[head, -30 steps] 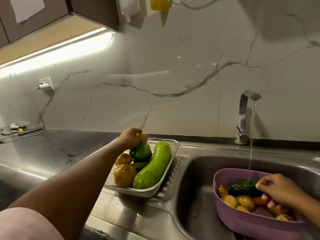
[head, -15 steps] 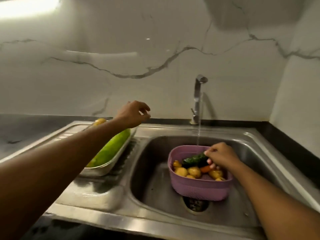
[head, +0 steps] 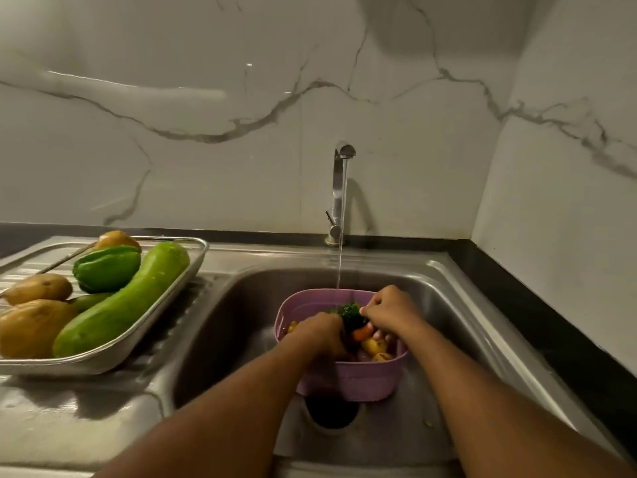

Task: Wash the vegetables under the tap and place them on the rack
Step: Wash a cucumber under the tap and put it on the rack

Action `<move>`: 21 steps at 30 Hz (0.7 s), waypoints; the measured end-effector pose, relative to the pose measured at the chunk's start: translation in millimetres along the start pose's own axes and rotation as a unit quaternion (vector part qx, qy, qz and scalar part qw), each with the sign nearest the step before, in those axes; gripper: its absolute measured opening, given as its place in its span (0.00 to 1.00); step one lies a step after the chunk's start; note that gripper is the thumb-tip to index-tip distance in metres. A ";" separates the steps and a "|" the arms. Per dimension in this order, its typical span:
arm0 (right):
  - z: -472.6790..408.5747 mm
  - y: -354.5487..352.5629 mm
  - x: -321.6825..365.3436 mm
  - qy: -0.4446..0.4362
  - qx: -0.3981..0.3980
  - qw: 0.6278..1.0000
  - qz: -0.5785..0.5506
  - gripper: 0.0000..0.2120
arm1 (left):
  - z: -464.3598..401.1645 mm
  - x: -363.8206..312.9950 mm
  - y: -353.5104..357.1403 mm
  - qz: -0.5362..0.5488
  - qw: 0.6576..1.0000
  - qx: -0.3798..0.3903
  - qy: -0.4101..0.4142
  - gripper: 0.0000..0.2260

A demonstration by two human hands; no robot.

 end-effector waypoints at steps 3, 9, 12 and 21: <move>-8.9 0.9 1.2 -0.023 -0.075 0.997 -0.001 0.06 | -6.8 11.2 -11.6 -0.014 0.993 -0.116 0.007 0.11; -12.2 19.0 8.2 -0.012 0.037 0.999 0.005 0.21 | -20.4 37.3 -1.8 0.031 0.997 -0.067 0.004 0.33; -11.8 32.1 13.8 0.011 0.074 0.996 -0.056 0.20 | -27.0 34.9 5.4 -0.001 0.999 -0.042 -0.004 0.31; 2.1 4.8 41.1 -0.027 0.009 0.946 -0.322 0.15 | -9.4 4.5 -17.1 0.576 0.817 -0.010 0.034 0.18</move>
Point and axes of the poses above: each hand's wrist, its own z-axis away from the middle knuckle, its own y-axis out of the palm, x = y × z, the point moved 1 cm from there along -z, towards the middle knuckle, and after that the axes turned 3 degrees about -z, right-handed, at the moved point
